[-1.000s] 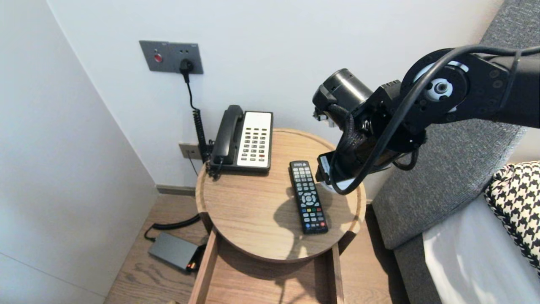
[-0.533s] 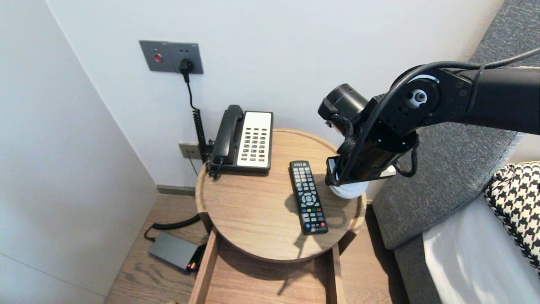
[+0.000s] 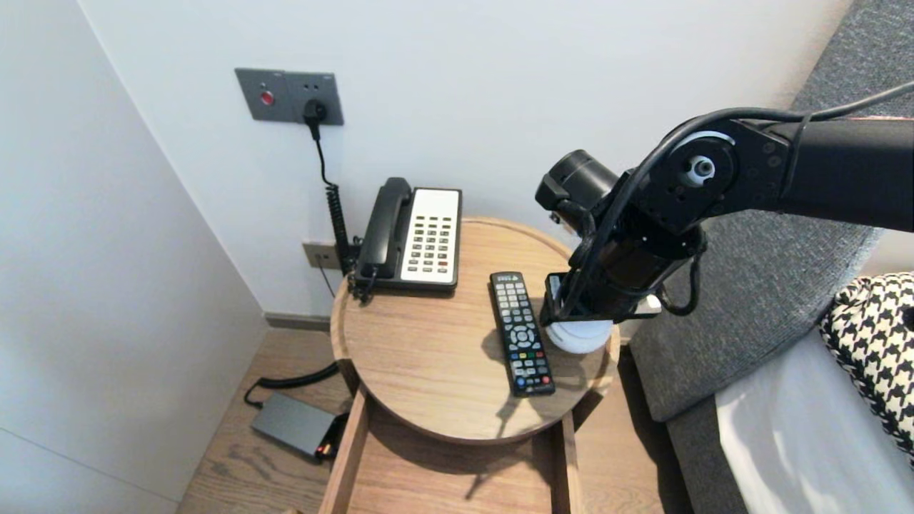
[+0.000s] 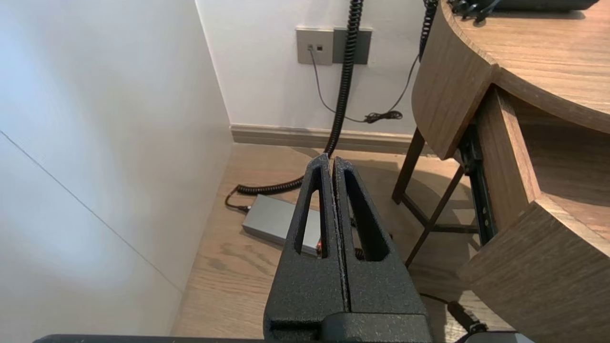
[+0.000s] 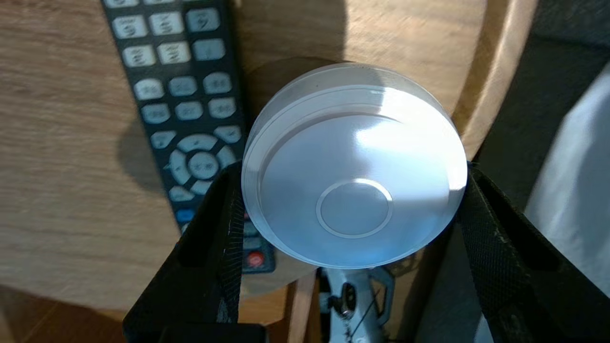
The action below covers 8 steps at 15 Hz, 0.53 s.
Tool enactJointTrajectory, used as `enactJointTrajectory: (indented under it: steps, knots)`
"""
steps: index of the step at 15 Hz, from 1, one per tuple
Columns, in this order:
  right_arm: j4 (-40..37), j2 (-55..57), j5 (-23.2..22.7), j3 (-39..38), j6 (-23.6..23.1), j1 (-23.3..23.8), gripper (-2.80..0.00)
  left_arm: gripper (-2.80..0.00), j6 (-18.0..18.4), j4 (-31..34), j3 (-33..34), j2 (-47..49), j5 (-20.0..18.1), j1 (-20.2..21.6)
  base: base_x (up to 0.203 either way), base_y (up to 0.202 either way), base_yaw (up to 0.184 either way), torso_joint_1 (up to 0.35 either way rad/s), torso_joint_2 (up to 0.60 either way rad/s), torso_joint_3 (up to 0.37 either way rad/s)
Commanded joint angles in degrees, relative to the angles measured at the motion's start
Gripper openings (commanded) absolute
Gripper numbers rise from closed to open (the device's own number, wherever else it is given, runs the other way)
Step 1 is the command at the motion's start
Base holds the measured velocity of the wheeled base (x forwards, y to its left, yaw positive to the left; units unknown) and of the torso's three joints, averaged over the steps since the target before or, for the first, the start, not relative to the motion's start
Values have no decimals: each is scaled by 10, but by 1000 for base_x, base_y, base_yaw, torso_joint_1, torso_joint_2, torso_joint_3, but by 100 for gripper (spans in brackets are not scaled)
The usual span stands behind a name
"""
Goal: Take the remote control out of the drawer one by one and place them on the table
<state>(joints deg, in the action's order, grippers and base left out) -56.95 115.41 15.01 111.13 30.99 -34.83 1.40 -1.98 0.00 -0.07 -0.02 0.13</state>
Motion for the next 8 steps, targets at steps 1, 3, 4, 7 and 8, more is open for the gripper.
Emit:
enactJointTrajectory:
  steps: [1,3,4,7,8]
  knots:
    - [-10,4,-8,0,8,0,-280,-280,0,0,7,0,0,0,0,0,0,0,0,0]
    - [-12,8,-9,0,9,4,-280,-280,0,0,7,0,0,0,0,0,0,0,0,0]
    - [-15,8,-9,0,9,4,-280,-280,0,0,7,0,-1,0,0,0,0,0,0,0]
    - [-20,12,-16,0,9,5,-280,-280,0,0,7,0,0,0,0,0,0,0,0,0]
    - [-20,12,-21,0,9,6,-280,-280,0,0,5,0,-1,0,0,0,0,0,0,0]
